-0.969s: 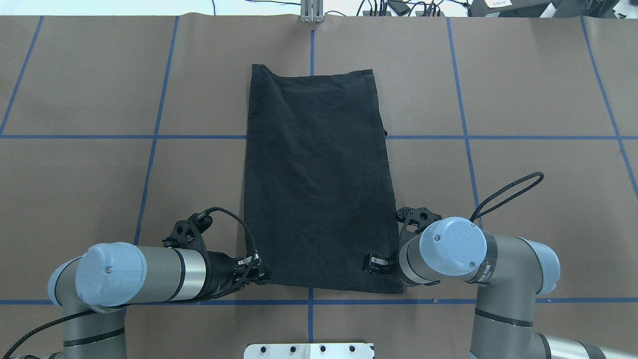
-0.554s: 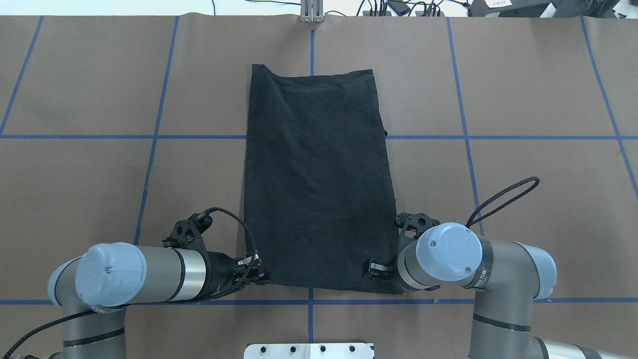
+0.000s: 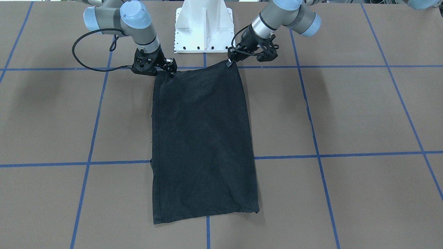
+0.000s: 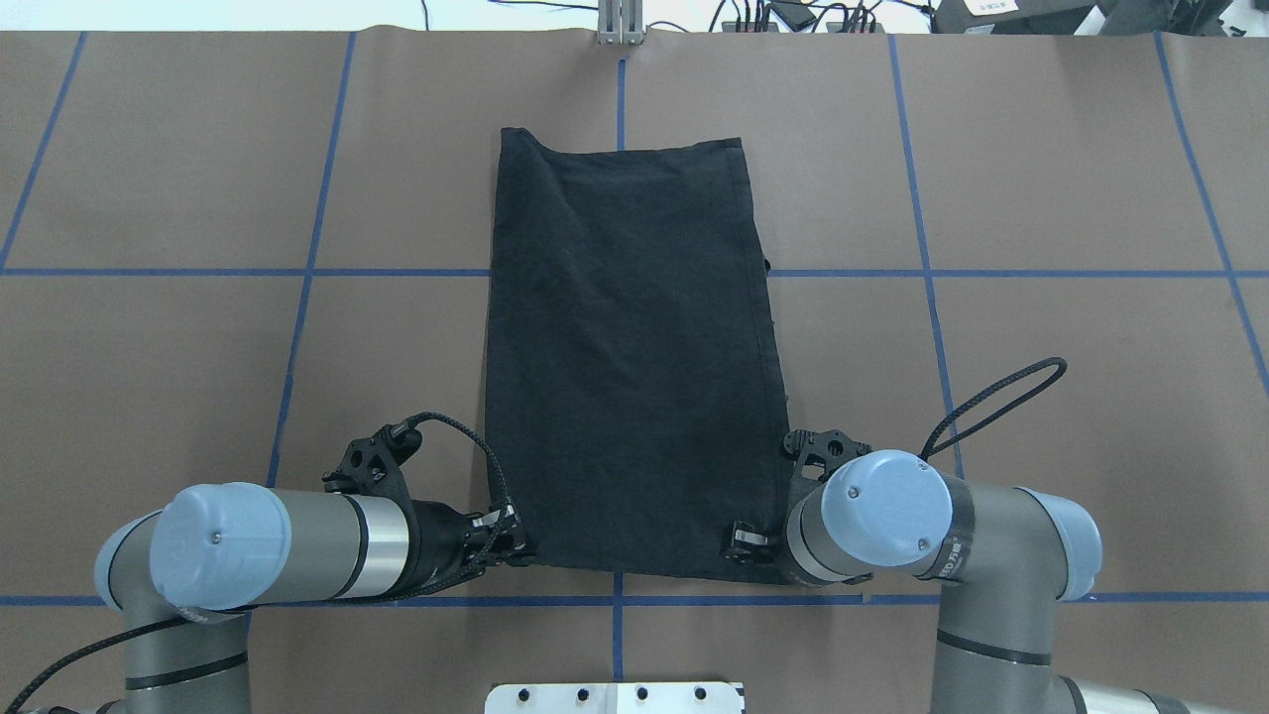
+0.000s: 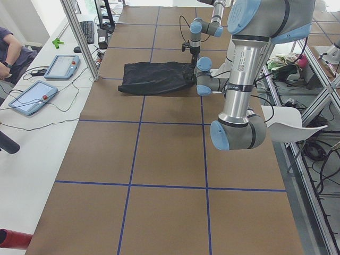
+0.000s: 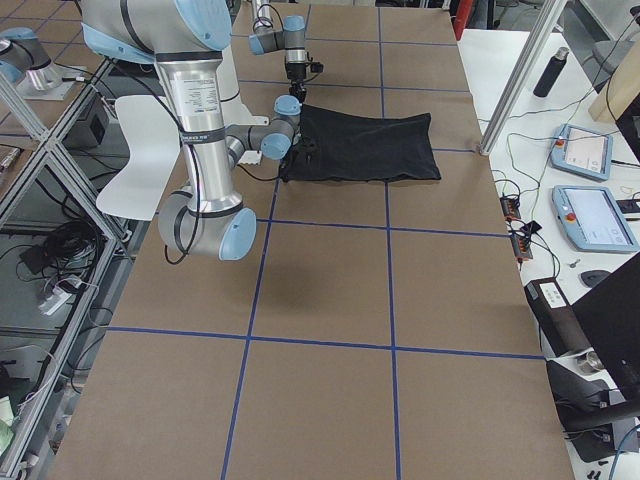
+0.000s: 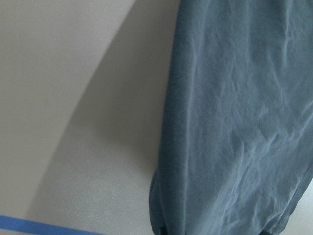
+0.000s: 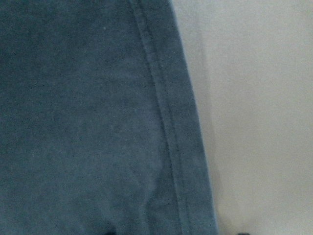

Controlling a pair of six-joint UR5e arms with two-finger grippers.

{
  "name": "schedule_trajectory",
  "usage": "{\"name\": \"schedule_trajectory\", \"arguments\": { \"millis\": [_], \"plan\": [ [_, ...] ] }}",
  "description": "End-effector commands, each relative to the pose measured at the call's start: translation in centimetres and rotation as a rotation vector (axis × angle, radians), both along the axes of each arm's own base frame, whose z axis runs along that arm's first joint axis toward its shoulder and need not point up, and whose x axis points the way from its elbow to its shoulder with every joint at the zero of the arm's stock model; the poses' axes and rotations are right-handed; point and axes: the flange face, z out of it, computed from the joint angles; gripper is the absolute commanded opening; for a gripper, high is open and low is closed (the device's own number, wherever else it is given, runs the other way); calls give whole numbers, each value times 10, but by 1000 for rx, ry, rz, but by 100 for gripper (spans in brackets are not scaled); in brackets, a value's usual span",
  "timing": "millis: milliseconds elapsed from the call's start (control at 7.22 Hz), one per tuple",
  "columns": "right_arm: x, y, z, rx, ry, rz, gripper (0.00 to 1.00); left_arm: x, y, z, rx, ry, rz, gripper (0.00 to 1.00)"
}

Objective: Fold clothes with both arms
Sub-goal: 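Grasp the other near corner of the shirt with the right gripper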

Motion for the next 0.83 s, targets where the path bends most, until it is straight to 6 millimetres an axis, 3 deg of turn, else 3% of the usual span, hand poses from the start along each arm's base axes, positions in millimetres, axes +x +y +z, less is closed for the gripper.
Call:
{"name": "schedule_trajectory", "arguments": {
  "millis": [0,415,692],
  "plan": [
    [-1,0,-2,-2,-2,2,69,0,0,0,2,0,-1,0],
    [-1,0,-4,-2,-6,3,40,0,0,0,0,0,-2,0],
    [-3,0,-9,0,-15,3,32,0,-1,0,1,0,-1,0]
  ]
}}
